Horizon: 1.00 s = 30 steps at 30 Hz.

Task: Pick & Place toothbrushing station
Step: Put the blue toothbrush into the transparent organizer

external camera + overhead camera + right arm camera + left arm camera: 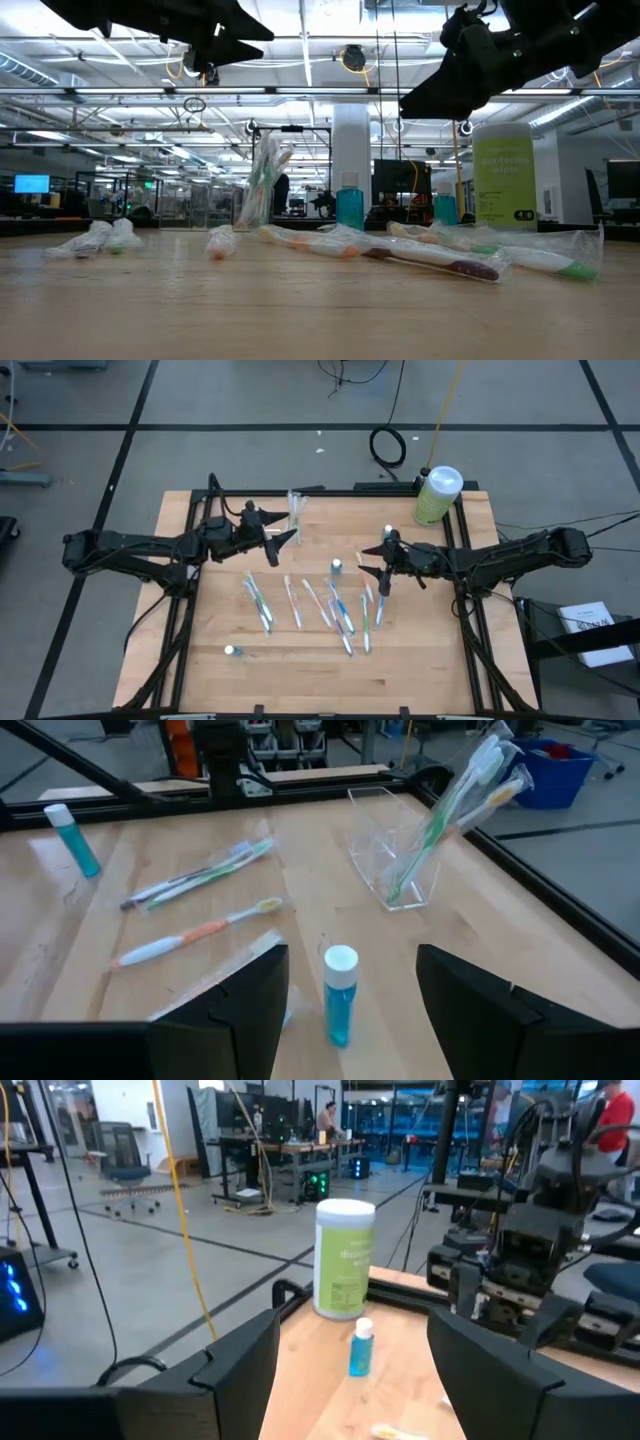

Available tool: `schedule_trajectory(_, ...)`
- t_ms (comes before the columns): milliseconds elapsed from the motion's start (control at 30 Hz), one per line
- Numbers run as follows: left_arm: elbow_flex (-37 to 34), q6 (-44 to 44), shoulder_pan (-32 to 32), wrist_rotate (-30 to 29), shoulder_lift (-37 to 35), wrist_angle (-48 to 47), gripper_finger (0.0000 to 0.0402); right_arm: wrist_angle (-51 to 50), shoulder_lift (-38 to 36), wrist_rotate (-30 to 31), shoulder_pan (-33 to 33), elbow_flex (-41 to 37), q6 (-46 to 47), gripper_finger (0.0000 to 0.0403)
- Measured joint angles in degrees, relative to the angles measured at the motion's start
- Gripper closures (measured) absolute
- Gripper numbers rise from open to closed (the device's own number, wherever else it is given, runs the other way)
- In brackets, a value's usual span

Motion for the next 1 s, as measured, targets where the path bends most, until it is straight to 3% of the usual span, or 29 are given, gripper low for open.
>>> schedule_trajectory(433, 0.0, 0.0, -0.2, 0.0, 0.0, -0.3, 0.0140, -0.4, 6.0, -2.8, 0.0, 0.6, 0.2, 0.0190)
schedule_trajectory(633, 0.0, 0.0, -0.2, 0.1, 0.0, 0.0, 0.0140, -9.9, 12.5, 2.1, -0.1, 7.3, 2.1, 0.0190)
schedule_trajectory(833, 0.0, -0.1, -0.2, 0.1, 0.0, 0.1, 0.0140, -11.2, 20.4, 3.2, -2.1, 10.4, 4.7, 0.0190)
schedule_trajectory(1000, 0.0, -0.3, -0.2, 0.3, 0.0, -0.6, 0.0140, -28.6, 19.3, 3.2, -2.7, 13.3, 10.5, 0.0190)
